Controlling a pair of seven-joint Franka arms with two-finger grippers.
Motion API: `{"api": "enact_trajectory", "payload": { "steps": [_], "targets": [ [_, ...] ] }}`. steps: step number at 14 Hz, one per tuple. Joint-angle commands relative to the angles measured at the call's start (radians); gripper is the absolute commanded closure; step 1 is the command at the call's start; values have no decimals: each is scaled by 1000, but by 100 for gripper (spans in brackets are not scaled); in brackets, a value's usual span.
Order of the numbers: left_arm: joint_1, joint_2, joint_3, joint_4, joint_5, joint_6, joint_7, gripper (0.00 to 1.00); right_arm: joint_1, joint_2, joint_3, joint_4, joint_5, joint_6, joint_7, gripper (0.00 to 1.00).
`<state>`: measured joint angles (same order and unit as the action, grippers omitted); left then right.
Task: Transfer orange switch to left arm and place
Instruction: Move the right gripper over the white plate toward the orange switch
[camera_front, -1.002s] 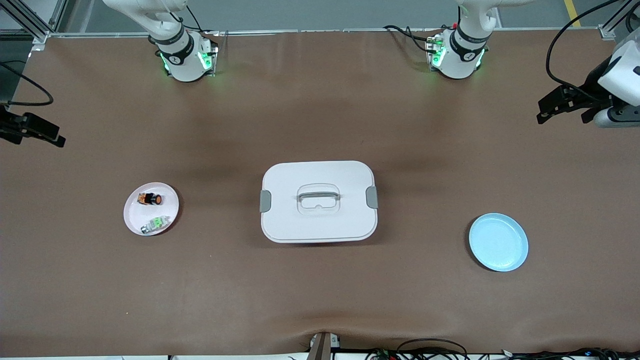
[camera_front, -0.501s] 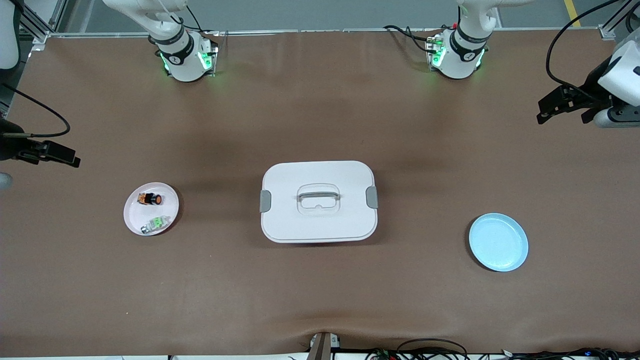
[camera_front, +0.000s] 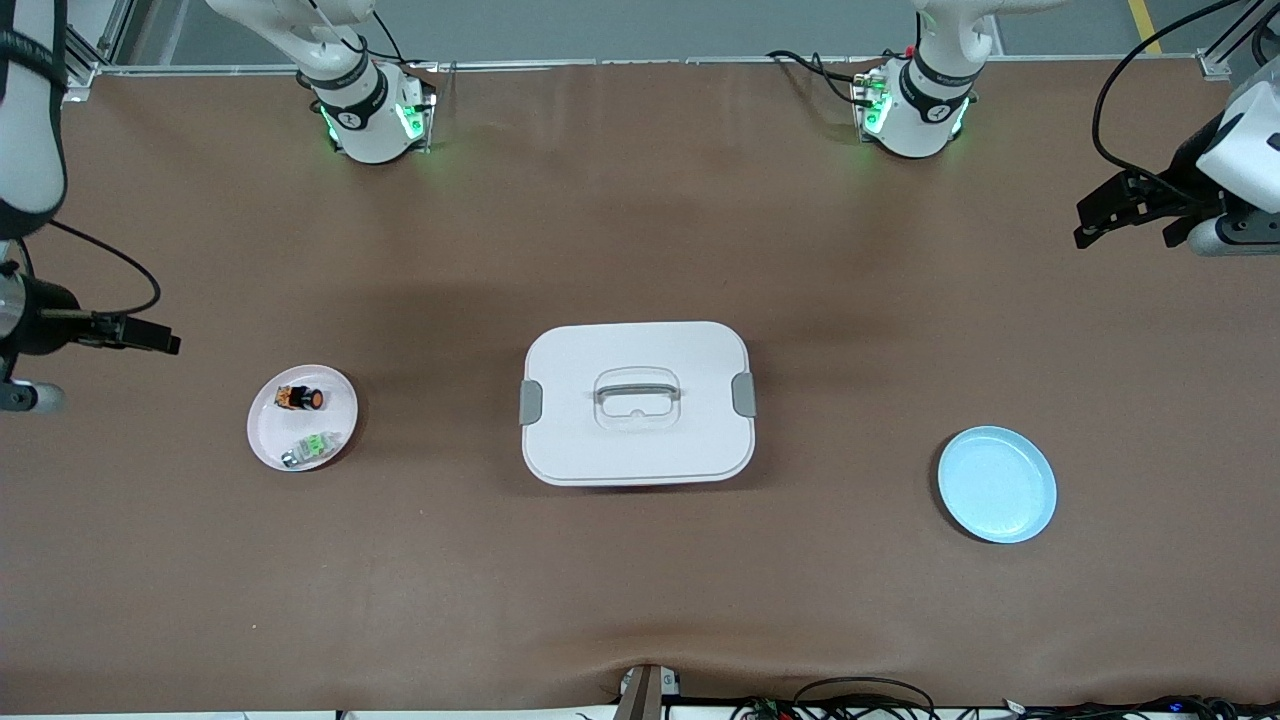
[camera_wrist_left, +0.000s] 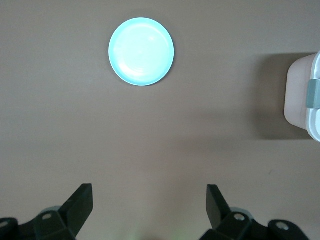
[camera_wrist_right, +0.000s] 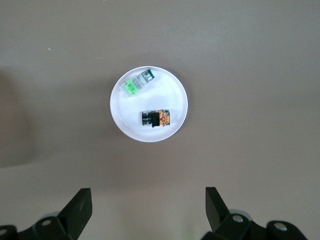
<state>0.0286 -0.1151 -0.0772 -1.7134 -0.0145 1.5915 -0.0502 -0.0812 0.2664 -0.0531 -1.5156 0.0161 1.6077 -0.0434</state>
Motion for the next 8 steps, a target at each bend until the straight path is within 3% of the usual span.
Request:
{"api": "enact_trajectory", "payload": {
  "steps": [1,8],
  "targets": [
    [8,12,-6,25,1,-18,15,0,-32,25,9,-6,21,43,-49,0],
    [11,15,-6,25,1,-18,15,0,-22,24,9,-207,61,245,-38,0]
  ]
}}
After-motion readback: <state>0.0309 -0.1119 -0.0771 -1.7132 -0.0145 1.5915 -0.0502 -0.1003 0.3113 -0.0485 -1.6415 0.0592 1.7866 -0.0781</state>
